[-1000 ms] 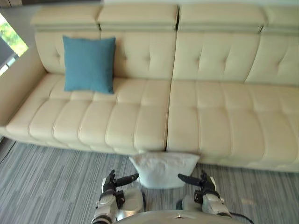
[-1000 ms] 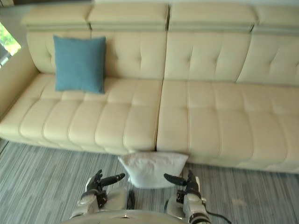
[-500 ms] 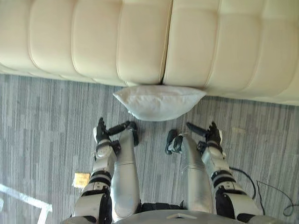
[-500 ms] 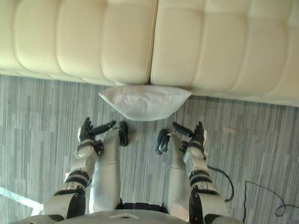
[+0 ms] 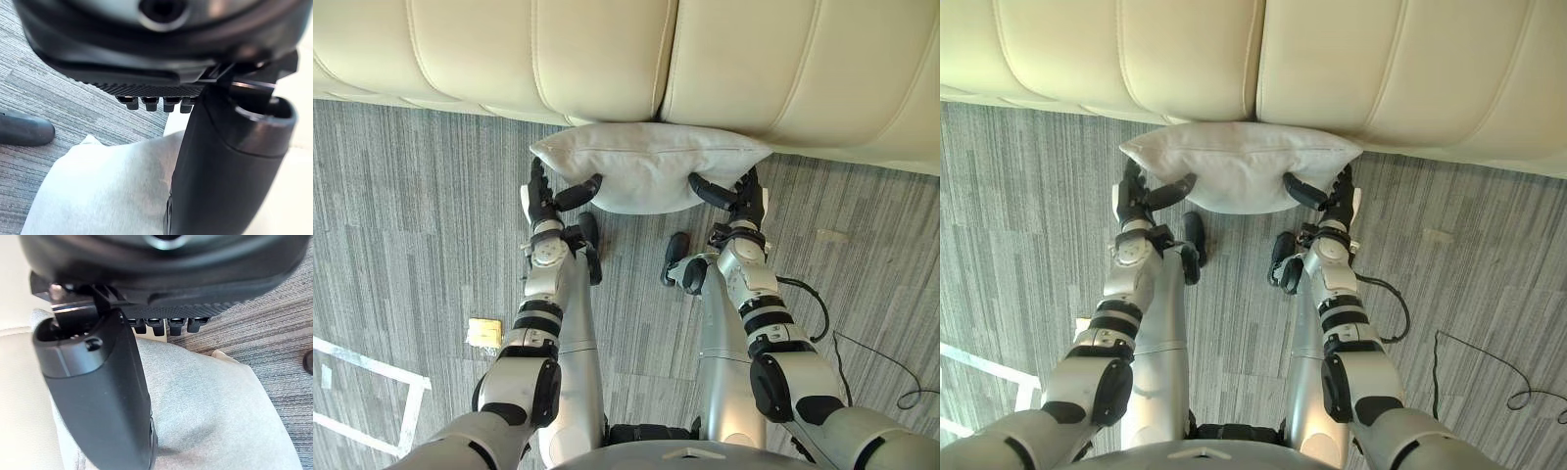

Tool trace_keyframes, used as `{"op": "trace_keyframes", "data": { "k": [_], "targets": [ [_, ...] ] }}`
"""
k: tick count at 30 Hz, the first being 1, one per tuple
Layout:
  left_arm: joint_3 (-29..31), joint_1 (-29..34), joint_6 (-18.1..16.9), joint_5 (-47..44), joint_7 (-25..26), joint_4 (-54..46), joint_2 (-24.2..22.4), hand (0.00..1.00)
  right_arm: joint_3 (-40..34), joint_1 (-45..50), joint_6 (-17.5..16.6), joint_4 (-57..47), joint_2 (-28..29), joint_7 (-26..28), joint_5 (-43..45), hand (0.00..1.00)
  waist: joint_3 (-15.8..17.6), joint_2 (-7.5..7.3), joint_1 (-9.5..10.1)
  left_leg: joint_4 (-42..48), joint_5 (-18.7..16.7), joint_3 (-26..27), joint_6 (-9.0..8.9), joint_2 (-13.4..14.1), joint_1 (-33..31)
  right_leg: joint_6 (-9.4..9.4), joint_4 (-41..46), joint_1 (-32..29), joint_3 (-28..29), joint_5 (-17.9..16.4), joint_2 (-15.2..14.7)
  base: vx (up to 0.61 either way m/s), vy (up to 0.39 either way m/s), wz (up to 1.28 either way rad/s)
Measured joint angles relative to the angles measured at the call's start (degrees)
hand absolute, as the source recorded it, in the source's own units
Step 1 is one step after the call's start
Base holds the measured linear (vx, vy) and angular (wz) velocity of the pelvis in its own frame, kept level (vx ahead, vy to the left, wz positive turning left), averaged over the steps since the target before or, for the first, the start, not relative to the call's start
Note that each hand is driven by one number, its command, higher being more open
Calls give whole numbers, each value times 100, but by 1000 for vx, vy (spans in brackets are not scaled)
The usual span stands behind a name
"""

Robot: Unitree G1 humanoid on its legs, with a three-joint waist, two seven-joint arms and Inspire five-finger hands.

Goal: Pick up cushions and gather them together orderly.

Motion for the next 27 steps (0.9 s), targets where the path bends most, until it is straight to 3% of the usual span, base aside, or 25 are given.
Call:
{"op": "trace_keyframes", "data": {
  "k": [8, 13, 22, 27],
  "targets": [
    [-38, -22, -7, -169, 250, -176, -22, 0, 321, 46, -21, -129, -9, -120, 27, 0, 0, -1, -71, -321, 289, -162, -157, -22, -1, -97, -108, -3, -207, 74, 11, -31, 2, 10],
    [-244, 382, -7, -212, 243, -735, -74, 0, 722, 563, -26, -819, 30, -100, 16, 0, -2, -5, -105, -424, 356, -240, -202, 13, 188, -175, -236, 225, -305, 131, 56, -2, 7, 2],
    [-1288, 2100, -95, -225, -98, -2290, -54, 0, 736, 2751, -230, -2788, 32, -95, -221, 0, -166, -151, -105, -1650, 471, 83, -144, 5, 2371, -30, -1495, 2294, -217, 360, 171, 45, 34, -3],
    [-1597, 3003, -152, -225, -238, -2966, -84, 0, 925, 3868, -349, -3805, -135, 6, -477, 0, -518, -232, -97, -2253, 476, 319, -149, -20, 3562, -29, -2137, 3421, -137, 424, 207, 116, 44, -6]
  ]
}}
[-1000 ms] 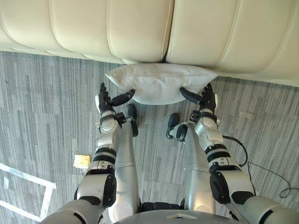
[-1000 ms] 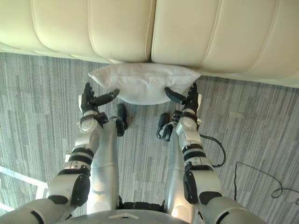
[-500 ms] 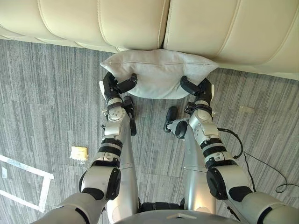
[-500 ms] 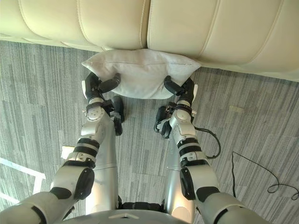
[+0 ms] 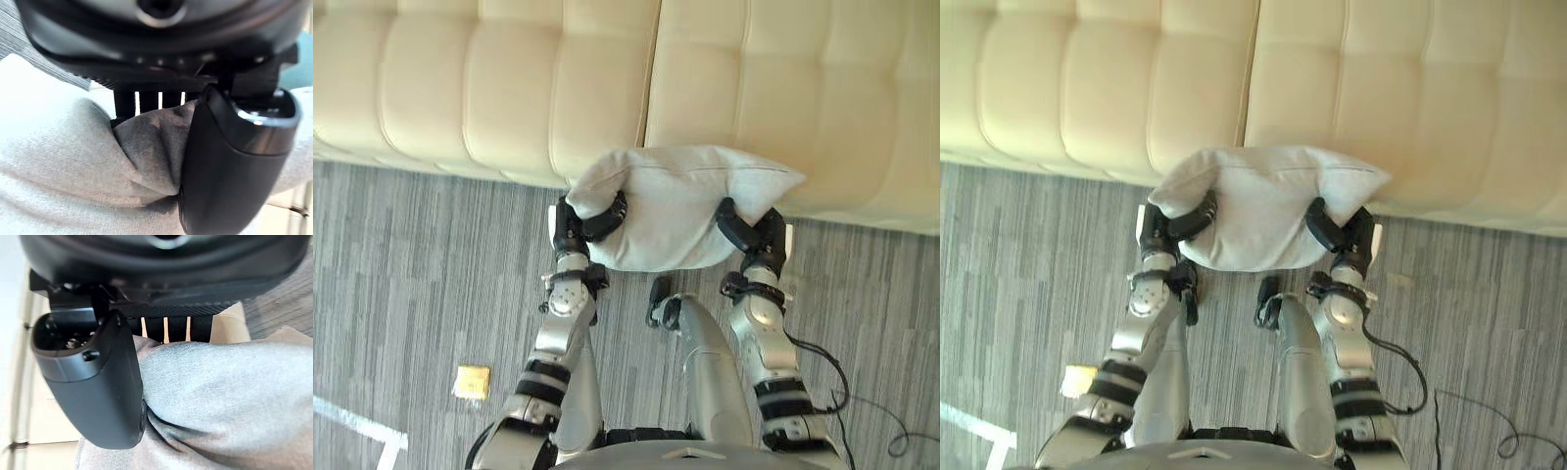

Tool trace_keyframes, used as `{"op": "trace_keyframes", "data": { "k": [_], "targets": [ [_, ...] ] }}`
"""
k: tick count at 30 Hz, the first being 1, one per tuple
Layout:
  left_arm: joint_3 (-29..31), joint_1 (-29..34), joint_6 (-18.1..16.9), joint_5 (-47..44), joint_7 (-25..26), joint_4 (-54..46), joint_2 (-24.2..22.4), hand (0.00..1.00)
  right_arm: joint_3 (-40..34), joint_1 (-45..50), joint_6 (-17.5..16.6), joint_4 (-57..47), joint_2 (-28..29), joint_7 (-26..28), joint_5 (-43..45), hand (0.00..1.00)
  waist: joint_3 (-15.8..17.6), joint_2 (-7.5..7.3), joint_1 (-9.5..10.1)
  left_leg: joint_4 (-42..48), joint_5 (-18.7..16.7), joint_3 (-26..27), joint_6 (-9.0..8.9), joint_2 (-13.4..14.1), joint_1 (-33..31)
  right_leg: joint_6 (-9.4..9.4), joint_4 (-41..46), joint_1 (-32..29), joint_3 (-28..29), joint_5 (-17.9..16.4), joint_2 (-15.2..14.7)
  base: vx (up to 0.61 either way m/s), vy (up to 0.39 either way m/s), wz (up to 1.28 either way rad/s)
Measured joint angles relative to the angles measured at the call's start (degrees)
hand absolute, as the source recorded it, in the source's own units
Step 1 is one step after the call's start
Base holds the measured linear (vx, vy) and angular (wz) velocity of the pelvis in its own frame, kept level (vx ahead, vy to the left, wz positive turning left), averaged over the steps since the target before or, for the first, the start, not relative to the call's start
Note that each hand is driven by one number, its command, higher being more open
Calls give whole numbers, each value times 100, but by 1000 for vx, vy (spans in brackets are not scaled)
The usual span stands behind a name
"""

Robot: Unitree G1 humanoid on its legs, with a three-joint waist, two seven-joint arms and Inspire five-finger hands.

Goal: Pick up cushions and gather them together orderly.

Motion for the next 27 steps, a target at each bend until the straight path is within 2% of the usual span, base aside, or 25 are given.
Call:
{"op": "trace_keyframes", "data": {
  "k": [2, 3, 6, 7, 9, 12, 14, 15, 17, 18, 19, 20, 21, 22, 23, 25, 26, 27],
  "targets": [
    [-15, 364, -16, 0, -96, -144, 2, 0, 107, 417, -17, -251, -72, 87, -139, 0, -264, -2, -5, -277, 3, 51, -4, -14, 391, 10, -254, 368, -1, 6, 19, 183, 17, -3],
    [-66, 719, -33, 1, -102, -285, 4, 0, 228, 795, -19, -434, -105, 121, -262, 0, -553, 7, 3, -490, 1, 105, -8, -10, 693, 12, -476, 659, 3, 5, 52, 171, -8, -3],
    [-205, 1263, -75, 11, -112, -511, 12, 0, 254, 1298, -25, -606, -87, 218, -602, 0, -861, 77, 17, -787, 5, 173, -16, -5, 1312, 14, -824, 1284, 10, 2, 101, 161, -15, -5],
    [-236, 1398, -89, 12, -137, -580, 11, 0, 256, 1398, -26, -653, -90, 225, -677, 0, -995, 99, 22, -782, 4, 196, -15, 1, 1351, 17, -846, 1319, 17, -2, 104, 145, -21, -11],
    [-251, 1489, -96, 14, -162, -624, 14, 0, 258, 1468, -25, -678, -107, 240, -766, 0, -1033, 128, 35, -599, 0, 219, -8, 35, 1453, 19, -885, 1510, 38, -62, 115, 66, -20, -11],
    [-265, 1709, -96, 15, -201, -624, 15, 0, 307, 1682, -18, -680, -141, 262, -976, 0, -1036, 141, 58, 413, -5, 142, 5, 184, 1411, -45, -897, 1974, 79, -202, 197, 42, -46, -11],
    [-376, 1963, -95, 12, -201, -624, 16, 0, 344, 1841, -11, -689, -213, 258, -1079, 0, -1290, 199, 73, 1120, -3, 53, 62, 289, 1146, -184, -910, 2168, 145, -388, 280, 69, -35, -11],
    [-449, 2014, -91, 11, -202, -620, 13, 0, 338, 1830, 2, -692, -292, 243, -1079, 0, -1348, 230, 84, 1229, -226, 13, 91, 244, 1055, -229, -941, 2204, 190, -385, 292, 100, 12, -12],
    [-497, 2054, -71, 11, -203, -618, 13, 0, 334, 1801, 12, -692, -340, 210, -1080, 0, -1414, 256, 126, 869, -515, 11, 133, 77, 1049, -238, -1034, 2230, 261, -384, 284, 158, 56, -13],
    [-521, 2062, -40, 11, -203, -601, 22, 0, 334, 1775, 56, -691, -348, 192, -1080, 0, -1438, 286, 124, 466, -625, -2, 153, -110, 1050, -241, -1194, 2359, 269, -378, 282, 259, 126, -6],
    [-537, 2074, -25, 12, -203, -588, 34, 0, 333, 1764, 70, -673, -360, 184, -1080, 0, -1461, 288, 126, 44, -611, -32, 149, -303, 1063, -197, -1341, 2501, 287, -356, 270, 292, 160, -38],
    [-577, 2123, -6, 13, -202, -572, 133, 0, 345, 1681, 77, -544, -384, 188, -1086, 0, -1572, 290, 257, -676, -46, -169, 278, -559, 1265, -12, -1456, 2615, 485, -360, 280, 255, 144, -46],
    [-578, 2133, -6, 13, -203, -561, 159, 0, 352, 1654, 78, -495, -386, 192, -1088, 0, -1593, 276, 279, -730, 63, -169, 337, -589, 1323, 18, -1462, 2635, 534, -364, 276, 269, 138, -55],
    [-582, 2131, -4, 13, -203, -508, 248, 0, 367, 1586, 92, -367, -342, 203, -1092, 0, -1646, 188, 275, -749, 53, -91, 361, -628, 1389, 71, -1505, 2683, 628, -376, 211, 317, 132, -26],
    [-588, 2137, 64, 18, -205, -468, 286, 0, 369, 1582, 170, -299, -301, 209, -1101, 0, -1804, 136, 252, -670, -29, 27, 496, -715, 1434, 217, -1620, 2777, 712, -308, 94, 394, 166, -27],
    [-591, 2173, 64, 19, -206, -467, 291, 0, 370, 1574, 182, -273, -302, 235, -1112, 0, -1819, 111, 261, -667, -114, 178, 617, -805, 1644, 331, -1554, 2889, 820, -250, -35, 294, 128, -30],
    [-590, 2219, 64, 19, -207, -467, 315, 0, 370, 1541, 182, -199, -302, 279, -1130, 0, -1819, 113, 260, -709, -206, 267, 649, -837, 1857, 425, -1247, 2878, 894, -204, -102, 368, 174, -49],
    [-589, 2286, 64, 21, -212, -462, 387, 0, 388, 1440, 182, 16, -295, 326, -1129, 0, -1814, 110, 262, -806, -335, 392, 689, -839, 2206, 649, -525, 2718, 908, -90, -175, 352, 160, -54]
  ]
}}
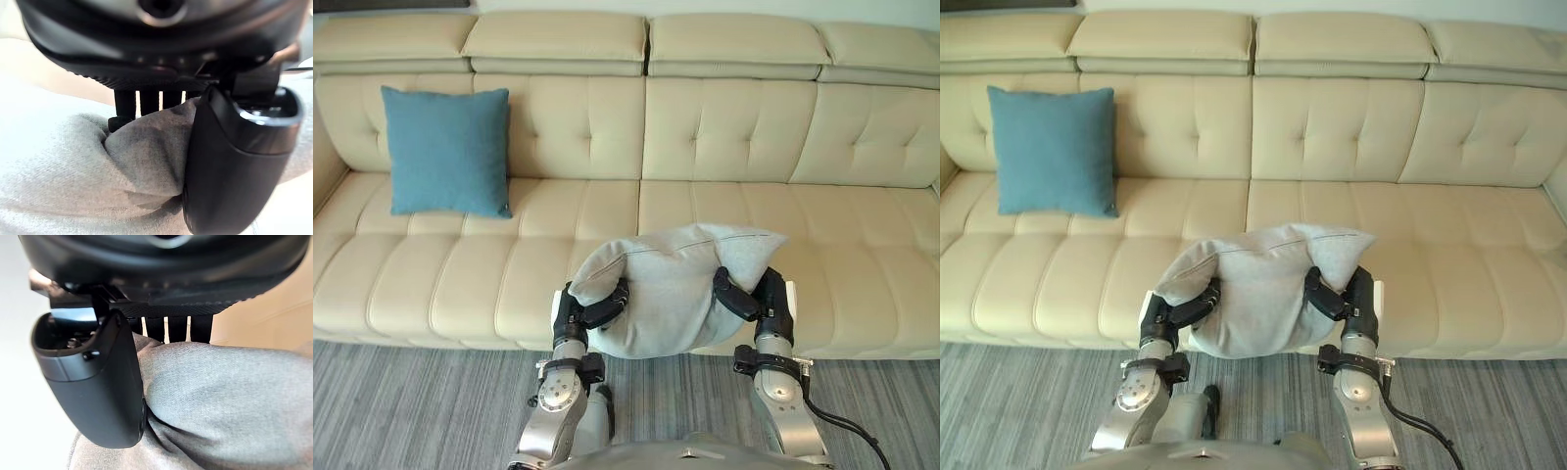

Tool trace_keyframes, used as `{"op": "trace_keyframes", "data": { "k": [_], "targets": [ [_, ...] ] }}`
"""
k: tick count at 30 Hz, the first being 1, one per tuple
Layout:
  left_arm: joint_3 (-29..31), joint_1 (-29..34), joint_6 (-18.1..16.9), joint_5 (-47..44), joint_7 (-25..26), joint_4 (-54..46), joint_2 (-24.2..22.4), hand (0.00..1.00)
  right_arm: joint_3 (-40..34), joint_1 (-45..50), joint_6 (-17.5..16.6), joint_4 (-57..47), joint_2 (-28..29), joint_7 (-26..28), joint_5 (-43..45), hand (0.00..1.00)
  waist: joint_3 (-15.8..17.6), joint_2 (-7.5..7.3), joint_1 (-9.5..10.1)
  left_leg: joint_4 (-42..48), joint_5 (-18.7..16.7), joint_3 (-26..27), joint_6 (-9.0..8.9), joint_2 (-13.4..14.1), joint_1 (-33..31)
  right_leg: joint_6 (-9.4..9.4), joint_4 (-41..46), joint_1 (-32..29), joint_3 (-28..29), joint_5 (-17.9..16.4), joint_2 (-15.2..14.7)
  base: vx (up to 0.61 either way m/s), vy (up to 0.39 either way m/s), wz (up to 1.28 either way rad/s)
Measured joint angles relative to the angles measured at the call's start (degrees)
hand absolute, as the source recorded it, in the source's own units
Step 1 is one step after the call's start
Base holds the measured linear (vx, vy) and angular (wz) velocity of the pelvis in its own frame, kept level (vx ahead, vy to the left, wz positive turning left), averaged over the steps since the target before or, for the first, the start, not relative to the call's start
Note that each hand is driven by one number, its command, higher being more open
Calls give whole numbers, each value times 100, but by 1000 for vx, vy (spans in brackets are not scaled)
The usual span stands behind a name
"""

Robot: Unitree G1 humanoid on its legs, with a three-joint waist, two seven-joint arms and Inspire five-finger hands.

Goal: Pick up cushions and gather them together orderly.

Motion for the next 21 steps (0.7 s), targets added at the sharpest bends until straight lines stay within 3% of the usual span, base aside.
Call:
{"op": "trace_keyframes", "data": {
  "k": [1, 2, 3, 4, 7, 8, 9, 11, 14, 21],
  "targets": [
    [0, 33, 0, 4, -18, 18, 70, 0, 23, -80, 0, 198, 7, 7, 0, 0, 3, -7, 0, -119, -78, 47, -2, 6, 259, 252, 629, -160, -34, 164, -37, 280, 118, -44],
    [0, 41, 0, 5, -48, 61, 128, 0, 28, -142, 0, 372, 14, 24, 0, 0, 0, -11, -41, -238, -129, 53, 39, 22, 482, 178, 1112, -326, -110, 194, -161, 243, 45, -23],
    [18, 39, 1, 5, -80, 150, 188, 0, 45, -252, 0, 654, 12, 83, 0, 0, -8, -9, -109, -379, -163, 51, 42, 59, 760, -134, 1660, -557, -383, 10, -365, 245, 12, -11],
    [42, 35, 0, 6, -80, 176, 201, 0, 69, -324, 2, 789, -5, 129, 0, 0, -11, 35, -162, -500, -177, 15, 15, 184, 875, -290, 1667, -813, -588, -124, -422, 214, -19, -3],
    [101, 17, 0, 6, -94, 201, 266, 0, 99, -373, 2, 823, -15, 210, -1, 0, 13, 27, -270, -510, -190, -121, -68, 351, 860, -256, 658, -1093, -587, -77, -336, 125, -175, 17],
    [136, 15, 1, 6, -134, 229, 350, 0, 137, -372, 3, 826, -13, 230, -2, 0, -19, -189, -338, -400, -256, -224, -216, 211, 828, -247, -765, -962, -249, 689, -347, 83, -217, 30],
    [134, -38, 1, 16, -169, 309, 354, 0, 141, -392, 2, 849, -33, 229, -1, 0, 6, -161, -393, -342, -310, -320, -315, 183, 824, -105, -832, -914, -205, 828, -318, 93, -250, 32],
    [64, -36, 104, 102, -264, 448, 168, 0, 121, -468, 64, 1058, -310, 232, 0, 0, -35, 132, -372, -440, -414, -696, -458, 478, 813, -225, -1253, -688, -344, 981, 45, 57, -200, 5],
    [-24, -42, 109, 110, -343, 447, 142, 0, 30, -461, 100, 1036, -327, 223, -2, 0, -62, 179, -317, -868, -284, -754, -593, 639, 989, -324, -1449, -626, -413, 1034, 238, 39, -168, -8],
    [-84, -288, 125, 122, -292, 446, 39, 0, -204, -271, 106, 423, -155, 144, -152, 0, -92, 185, -305, -1323, 88, -935, -724, 550, 1077, -327, -1551, -553, -600, 1062, 158, 29, -35, 18]
  ]
}}
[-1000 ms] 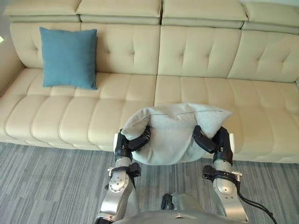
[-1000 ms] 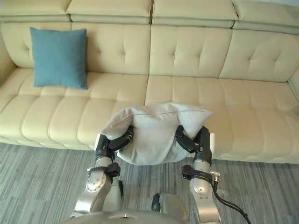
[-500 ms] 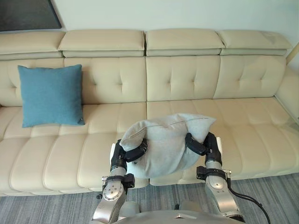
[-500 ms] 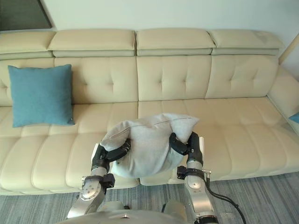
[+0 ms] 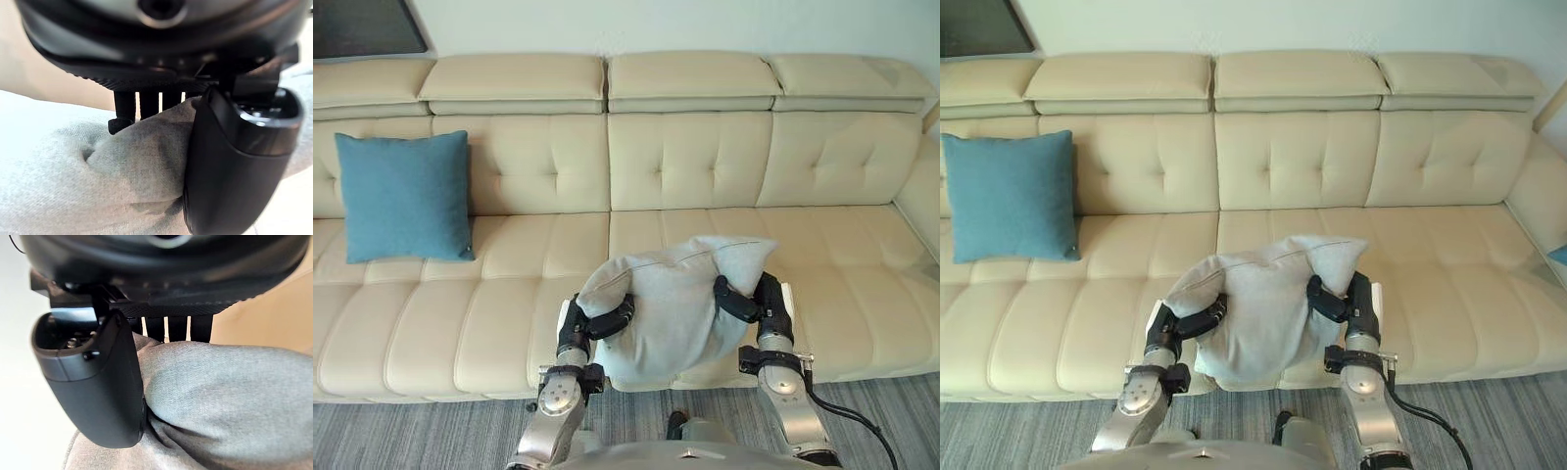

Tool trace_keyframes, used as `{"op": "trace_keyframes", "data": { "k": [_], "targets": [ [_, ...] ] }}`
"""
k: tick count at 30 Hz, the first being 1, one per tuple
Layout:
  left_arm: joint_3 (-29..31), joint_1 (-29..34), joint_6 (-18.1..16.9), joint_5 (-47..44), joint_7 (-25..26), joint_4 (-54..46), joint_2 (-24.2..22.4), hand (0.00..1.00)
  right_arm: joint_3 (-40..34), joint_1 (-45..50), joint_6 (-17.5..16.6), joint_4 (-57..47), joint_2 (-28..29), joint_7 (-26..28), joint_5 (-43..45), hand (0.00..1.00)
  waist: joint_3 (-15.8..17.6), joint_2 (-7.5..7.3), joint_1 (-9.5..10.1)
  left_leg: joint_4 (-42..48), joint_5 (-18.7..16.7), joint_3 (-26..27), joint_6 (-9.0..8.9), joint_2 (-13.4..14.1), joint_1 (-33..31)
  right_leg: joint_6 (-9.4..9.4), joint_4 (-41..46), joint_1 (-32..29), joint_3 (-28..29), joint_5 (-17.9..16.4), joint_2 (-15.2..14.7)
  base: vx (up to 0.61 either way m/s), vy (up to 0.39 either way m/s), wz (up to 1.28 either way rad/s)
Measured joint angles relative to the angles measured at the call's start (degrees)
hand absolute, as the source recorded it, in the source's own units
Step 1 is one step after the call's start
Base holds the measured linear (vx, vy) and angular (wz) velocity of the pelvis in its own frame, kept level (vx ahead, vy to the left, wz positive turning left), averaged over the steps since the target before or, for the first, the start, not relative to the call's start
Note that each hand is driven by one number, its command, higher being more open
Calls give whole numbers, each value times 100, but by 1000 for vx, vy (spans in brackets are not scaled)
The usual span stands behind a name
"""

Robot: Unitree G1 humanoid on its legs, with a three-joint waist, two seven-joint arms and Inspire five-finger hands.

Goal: Pick up cushions and gather them together orderly.

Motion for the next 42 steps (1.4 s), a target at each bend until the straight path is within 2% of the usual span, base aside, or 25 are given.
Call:
{"op": "trace_keyframes", "data": {
  "k": [5, 9, 12, 15, 17, 23, 28, 29, 36, 39, 42],
  "targets": [
    [-4, -494, 2, 357, 338, -1, 101, 0, 13, -162, 1, -66, 202, -263, -73, 0, -129, 48, 50, -236, 125, -116, 20, -26, 53, 19, -242, 128, -111, 83, -27, -36, 11, 15],
    [-11, -1166, 2, 621, 656, -1, 225, 0, 64, -642, 2, -65, 222, -609, -213, 0, -148, 80, 51, -355, 268, -155, 35, -46, -80, 24, -498, 95, -157, 296, -28, -36, 23, 4],
    [-6, -1760, 2, 712, 1019, -2, 295, 0, 150, -1337, 2, -53, 193, -972, -452, 0, -115, 67, 52, -371, 378, -156, 33, -90, -391, 24, -688, -138, -150, 512, -49, -26, 17, -1],
    [4, -2286, 3, 835, 1297, -1, 410, 0, 215, -1989, 2, 2, 161, -1280, -623, 0, 63, 26, 54, -351, 487, -161, 14, -125, -685, 6, -771, -413, -143, 680, -72, -41, 15, -1],
    [48, -2821, 4, 883, 1567, 1, 486, 0, 249, -2558, 3, 96, 163, -1563, -744, 0, 327, -12, 59, -276, 561, -194, 3, -139, -994, -19, -805, -664, -154, 804, -84, -74, 0, 3],
    [119, -4047, 9, 883, 2088, 290, 563, 0, 257, -3481, 65, 354, 179, -2039, -739, 0, 654, -19, 140, -61, 659, -195, -41, -130, -1798, -85, -781, -1398, -139, 1009, -78, -66, -26, -2],
    [248, -4887, 15, 882, 2279, 685, 659, 0, 245, -4182, 133, 660, 205, -2293, -663, 0, 981, -21, 164, 45, 668, -80, -61, -103, -2083, -113, -771, -1712, -17, 1122, -62, -25, -6, -15],
    [273, -5136, 16, 881, 2313, 849, 710, 100, 238, -4405, 133, 775, 206, -2340, -625, 100, 1110, -16, 160, 67, 673, -59, -67, -100, -2134, -120, -772, -1772, 8, 1151, -55, -23, -3, -9],
    [322, -6279, 18, 874, 2325, 1786, 888, 100, 100, -5217, 133, 1359, 192, -2537, -219, 100, 1481, -2, 108, 199, 688, -59, -90, -80, -2592, -148, -905, -2118, 22, 1331, -19, -19, 1, -3],
    [589, -6544, 19, 873, 2461, 1965, 908, 100, 100, -5400, 130, 1375, 208, -2592, -211, 100, 1659, -1, 57, 208, 690, -48, -94, -66, -2679, -146, -1074, -2133, 32, 1434, 6, 8, 11, -3],
    [728, -6737, 18, 872, 2483, 2051, 945, 100, 104, -5587, 121, 1405, 213, -2616, -210, 100, 1685, -8, 52, 209, 690, -45, -94, -63, -2741, -147, -1124, -2178, 35, 1467, 13, 0, 0, 0]
  ]
}}
